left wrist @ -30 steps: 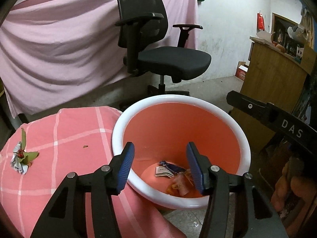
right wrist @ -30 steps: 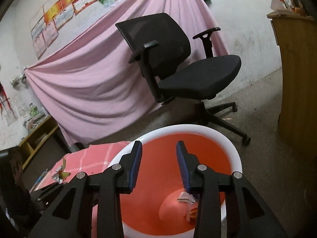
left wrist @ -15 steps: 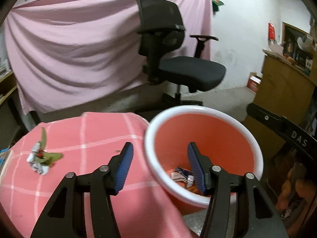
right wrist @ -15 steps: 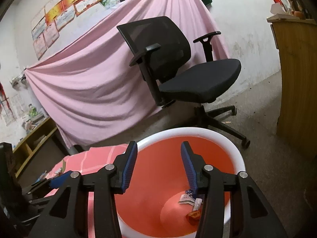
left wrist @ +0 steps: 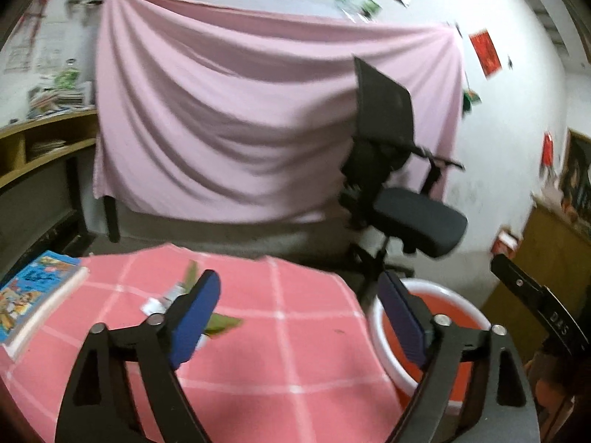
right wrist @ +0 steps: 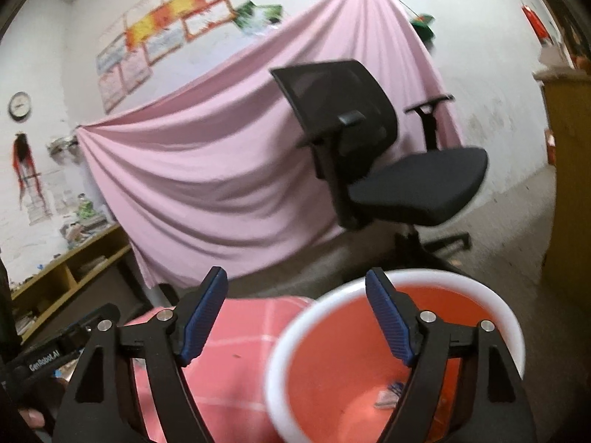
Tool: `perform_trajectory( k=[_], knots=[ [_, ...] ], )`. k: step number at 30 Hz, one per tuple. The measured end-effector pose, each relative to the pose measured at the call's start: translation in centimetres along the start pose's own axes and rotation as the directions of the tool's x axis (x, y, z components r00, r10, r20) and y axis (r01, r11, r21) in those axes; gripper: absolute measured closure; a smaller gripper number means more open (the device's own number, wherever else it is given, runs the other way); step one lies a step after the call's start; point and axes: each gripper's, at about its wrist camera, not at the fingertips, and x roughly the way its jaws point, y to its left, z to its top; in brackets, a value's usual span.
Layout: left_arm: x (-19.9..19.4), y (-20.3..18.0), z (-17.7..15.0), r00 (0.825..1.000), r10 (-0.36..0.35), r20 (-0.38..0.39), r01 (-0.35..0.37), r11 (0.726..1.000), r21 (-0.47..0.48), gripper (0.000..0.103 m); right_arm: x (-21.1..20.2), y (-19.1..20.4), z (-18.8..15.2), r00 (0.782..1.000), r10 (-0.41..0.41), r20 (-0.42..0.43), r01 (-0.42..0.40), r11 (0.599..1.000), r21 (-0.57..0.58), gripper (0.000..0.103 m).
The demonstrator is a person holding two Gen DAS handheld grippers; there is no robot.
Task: Collect trash
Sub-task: 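Move both open tools back toward the leaf bundle on the table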
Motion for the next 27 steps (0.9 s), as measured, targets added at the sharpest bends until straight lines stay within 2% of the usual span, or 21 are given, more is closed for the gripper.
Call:
perform_trajectory(
  k=[1, 2, 3, 5, 14, 17, 19, 24, 27],
  knots=[
    [-0.4, 0.8, 0.1, 1.000, 0.009, 0.022, -0.008, 1.000, -0.012, 0.005, 0.0, 0.9, 0.0, 1.000, 0.013, 0.026, -0.012, 1.000, -0.006, 0.012],
    [-1.0, 1.8, 0.3, 0.998, 0.019, 0.053, -0.017, 0.999, -0.029, 0.001, 0.1, 1.8, -0.1, 0.999, 0.020, 0.050, -0.019, 1.000, -0.010, 0.001],
    [-1.9, 3.0, 0.3, 0.995, 0.030, 0.098, -0.025, 0.998, -0.052, 0.001, 0.0, 2.5, -0.1, 0.997, 0.022, 0.074, -0.021, 1.000, -0.013, 0.000],
    [-2.8, 5.0, 0.5, 0.989, 0.054, 0.134, -0.045, 0.996, -0.073, 0.001, 0.3, 4.3, -0.3, 0.993, 0.046, 0.111, -0.044, 0.999, -0.028, 0.000],
    [-4.6, 12.0, -0.3, 0.965, 0.164, 0.204, -0.150, 0.985, -0.079, 0.001, 2.7, 11.3, -2.2, 0.982, 0.121, 0.142, -0.097, 0.981, -0.166, 0.000],
    [-5.2, 14.0, -1.5, 0.954, 0.203, 0.219, -0.179, 0.976, -0.124, 0.001, 4.0, 13.3, -3.2, 0.987, 0.116, 0.113, -0.086, 0.966, -0.243, 0.000],
    [-5.4, 15.0, -1.8, 0.959, 0.205, 0.194, -0.180, 0.974, -0.138, 0.001, 4.9, 14.2, -3.9, 0.989, 0.117, 0.089, -0.088, 0.956, -0.279, 0.000],
    [-5.0, 15.5, -2.0, 0.947, 0.264, 0.182, -0.249, 0.963, -0.101, 0.001, 7.3, 15.6, -5.4, 0.995, 0.095, 0.006, -0.088, 0.944, -0.317, 0.000],
    [-3.3, 15.5, -2.4, 0.954, 0.270, 0.132, -0.263, 0.963, -0.065, 0.001, 8.9, 16.0, -6.2, 0.994, 0.088, -0.069, -0.106, 0.940, -0.325, 0.000]
  ],
)
